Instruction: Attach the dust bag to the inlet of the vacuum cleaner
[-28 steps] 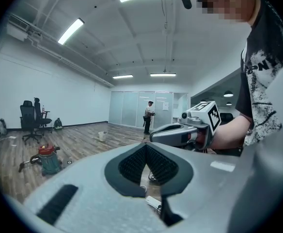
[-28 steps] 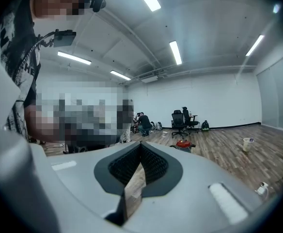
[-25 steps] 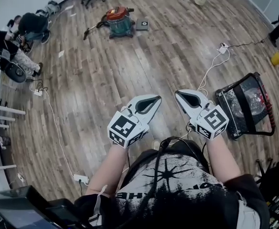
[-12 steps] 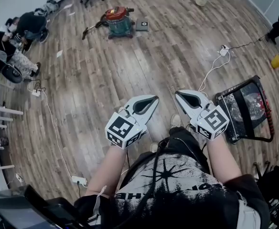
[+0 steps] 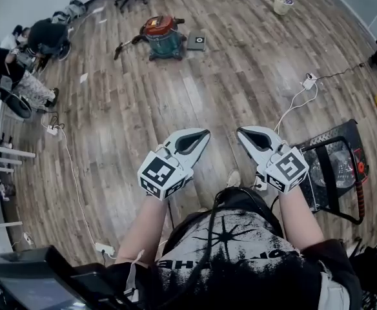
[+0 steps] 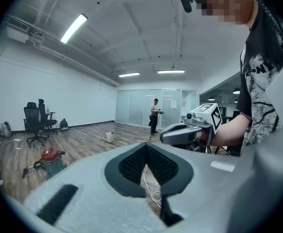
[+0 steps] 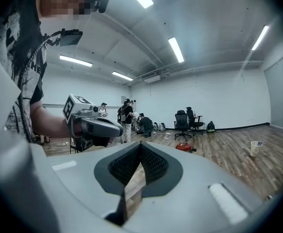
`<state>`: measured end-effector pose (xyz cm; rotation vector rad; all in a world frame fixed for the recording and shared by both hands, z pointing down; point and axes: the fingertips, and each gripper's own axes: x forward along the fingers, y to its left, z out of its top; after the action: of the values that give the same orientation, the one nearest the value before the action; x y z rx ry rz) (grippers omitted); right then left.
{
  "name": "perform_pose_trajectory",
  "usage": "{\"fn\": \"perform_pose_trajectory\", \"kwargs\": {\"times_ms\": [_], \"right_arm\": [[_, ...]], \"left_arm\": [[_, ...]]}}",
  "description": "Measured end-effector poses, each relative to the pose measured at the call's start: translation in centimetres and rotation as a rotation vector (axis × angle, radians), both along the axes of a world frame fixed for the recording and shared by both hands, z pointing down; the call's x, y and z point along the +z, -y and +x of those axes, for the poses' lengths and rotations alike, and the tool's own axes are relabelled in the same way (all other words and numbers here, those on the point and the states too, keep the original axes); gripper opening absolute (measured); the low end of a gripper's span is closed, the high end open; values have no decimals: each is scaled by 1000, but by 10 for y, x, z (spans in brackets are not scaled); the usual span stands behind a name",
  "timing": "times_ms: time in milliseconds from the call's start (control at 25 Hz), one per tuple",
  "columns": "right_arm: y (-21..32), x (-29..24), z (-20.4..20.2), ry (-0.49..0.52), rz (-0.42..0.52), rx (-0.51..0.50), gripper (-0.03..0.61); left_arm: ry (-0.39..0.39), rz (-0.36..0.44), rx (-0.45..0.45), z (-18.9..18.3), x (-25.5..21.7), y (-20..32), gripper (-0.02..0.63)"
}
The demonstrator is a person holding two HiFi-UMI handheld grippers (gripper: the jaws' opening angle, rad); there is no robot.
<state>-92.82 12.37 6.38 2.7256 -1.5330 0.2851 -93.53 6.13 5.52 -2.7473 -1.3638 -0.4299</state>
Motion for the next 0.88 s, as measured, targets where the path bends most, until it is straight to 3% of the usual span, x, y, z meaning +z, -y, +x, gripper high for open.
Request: {"fn": "perform_pose_trajectory", "kwargs": {"times_ms": [440,880], "right_arm": [[-90,0,107,-8,28,-10,5],[-103,13,150,6,31,-27,5]], "left_arm": [[-7,12,22,110,-2,-101,3],[39,24,13,152,19,-120,3]]}}
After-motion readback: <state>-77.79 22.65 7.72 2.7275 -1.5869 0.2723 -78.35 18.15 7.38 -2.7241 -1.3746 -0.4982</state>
